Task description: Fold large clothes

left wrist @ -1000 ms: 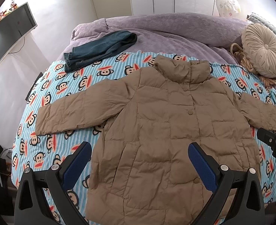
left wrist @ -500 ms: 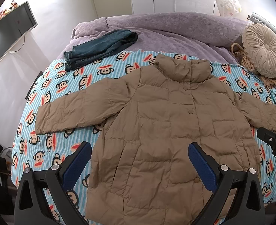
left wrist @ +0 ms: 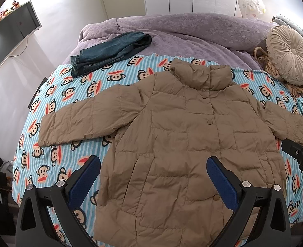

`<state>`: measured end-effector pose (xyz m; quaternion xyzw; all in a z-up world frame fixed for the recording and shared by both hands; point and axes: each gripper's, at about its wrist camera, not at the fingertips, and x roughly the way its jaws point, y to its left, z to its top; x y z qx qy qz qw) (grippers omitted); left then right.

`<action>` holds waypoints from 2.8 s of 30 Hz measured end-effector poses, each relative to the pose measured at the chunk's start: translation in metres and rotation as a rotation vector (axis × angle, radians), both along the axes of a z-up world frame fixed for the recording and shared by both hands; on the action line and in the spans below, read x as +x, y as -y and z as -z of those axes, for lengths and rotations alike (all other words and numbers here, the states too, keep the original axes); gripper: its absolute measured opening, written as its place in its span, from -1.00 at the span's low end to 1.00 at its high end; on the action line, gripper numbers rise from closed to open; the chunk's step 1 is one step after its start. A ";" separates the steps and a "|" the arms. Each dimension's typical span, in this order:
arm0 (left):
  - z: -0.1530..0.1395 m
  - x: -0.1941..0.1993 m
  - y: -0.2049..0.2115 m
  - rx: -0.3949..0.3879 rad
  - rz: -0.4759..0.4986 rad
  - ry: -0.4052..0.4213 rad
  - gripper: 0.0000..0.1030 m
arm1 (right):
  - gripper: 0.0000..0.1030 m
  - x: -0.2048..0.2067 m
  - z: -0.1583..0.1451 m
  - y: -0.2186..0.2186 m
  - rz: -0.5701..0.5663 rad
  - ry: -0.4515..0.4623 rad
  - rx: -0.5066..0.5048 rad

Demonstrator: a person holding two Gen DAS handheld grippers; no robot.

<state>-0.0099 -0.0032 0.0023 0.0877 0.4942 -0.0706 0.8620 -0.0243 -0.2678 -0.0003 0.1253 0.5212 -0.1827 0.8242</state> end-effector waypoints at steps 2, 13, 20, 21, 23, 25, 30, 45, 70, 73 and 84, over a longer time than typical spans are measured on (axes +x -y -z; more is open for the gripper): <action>0.000 0.000 0.000 0.000 0.000 0.001 1.00 | 1.00 0.000 0.000 0.000 0.000 0.000 0.000; 0.006 -0.004 -0.003 -0.001 0.000 -0.005 1.00 | 1.00 0.001 0.003 -0.001 0.000 -0.004 0.001; 0.006 -0.004 -0.003 0.000 -0.001 -0.006 1.00 | 1.00 0.001 0.005 0.000 -0.002 -0.005 0.002; 0.008 -0.004 -0.004 -0.001 -0.003 -0.007 1.00 | 1.00 0.002 0.006 -0.002 -0.003 -0.006 0.001; 0.011 -0.007 -0.005 -0.002 -0.006 -0.010 1.00 | 1.00 0.003 0.007 -0.005 -0.009 -0.006 0.000; 0.013 -0.007 -0.005 -0.002 -0.006 -0.014 1.00 | 1.00 0.006 0.008 -0.008 -0.012 -0.008 0.001; 0.014 -0.009 -0.006 -0.003 -0.007 -0.017 1.00 | 1.00 0.006 0.008 -0.007 -0.011 -0.009 0.001; 0.011 0.011 -0.007 -0.014 -0.020 -0.071 1.00 | 1.00 0.011 0.012 -0.008 -0.014 -0.019 0.004; 0.135 0.118 -0.203 -0.385 -0.421 -0.139 1.00 | 1.00 0.095 0.104 -0.080 -0.226 -0.113 0.256; 0.162 0.135 -0.248 -0.439 -0.511 -0.144 1.00 | 1.00 0.115 0.123 -0.104 -0.296 -0.180 0.291; 0.204 0.203 -0.337 -0.652 -0.708 -0.034 1.00 | 1.00 0.148 0.159 -0.141 -0.322 -0.209 0.344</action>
